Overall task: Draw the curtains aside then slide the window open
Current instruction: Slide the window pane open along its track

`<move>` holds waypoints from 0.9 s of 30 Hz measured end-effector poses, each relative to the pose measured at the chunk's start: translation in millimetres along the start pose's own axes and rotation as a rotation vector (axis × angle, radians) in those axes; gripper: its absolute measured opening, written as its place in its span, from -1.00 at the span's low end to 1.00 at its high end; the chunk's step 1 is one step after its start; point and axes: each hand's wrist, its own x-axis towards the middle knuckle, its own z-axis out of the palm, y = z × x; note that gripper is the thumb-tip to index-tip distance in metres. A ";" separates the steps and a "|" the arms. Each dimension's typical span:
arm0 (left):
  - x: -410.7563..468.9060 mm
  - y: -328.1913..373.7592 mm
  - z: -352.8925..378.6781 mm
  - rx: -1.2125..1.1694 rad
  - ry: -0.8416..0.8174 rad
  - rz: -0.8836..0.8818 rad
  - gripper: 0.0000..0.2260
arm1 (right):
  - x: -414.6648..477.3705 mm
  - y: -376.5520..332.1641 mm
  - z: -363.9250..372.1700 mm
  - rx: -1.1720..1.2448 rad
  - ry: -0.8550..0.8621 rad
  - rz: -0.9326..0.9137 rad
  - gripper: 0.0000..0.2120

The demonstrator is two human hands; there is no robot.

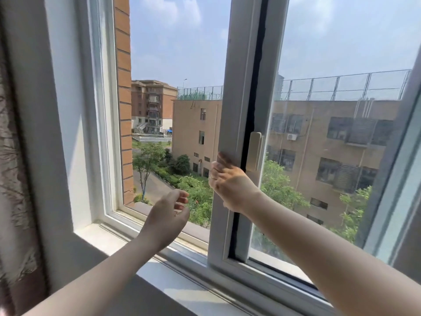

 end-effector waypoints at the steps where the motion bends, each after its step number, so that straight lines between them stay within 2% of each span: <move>1: -1.9 3.8 4.2 -0.001 -0.009 0.006 -0.78 | -6.4 2.3 1.1 -0.007 0.008 0.003 -0.56; 8: -8.5 28.1 29.5 -0.008 -0.048 0.081 -0.79 | -45.7 18.5 2.0 -0.108 0.026 0.017 -0.68; 17: -15.4 55.9 60.3 -0.012 -0.101 0.147 -0.75 | -90.1 39.7 0.8 -0.164 -0.039 0.033 -0.58; 27: -15.9 72.5 88.2 -0.025 -0.160 0.183 -0.77 | -129.4 57.9 2.4 -0.170 -0.078 0.034 -0.57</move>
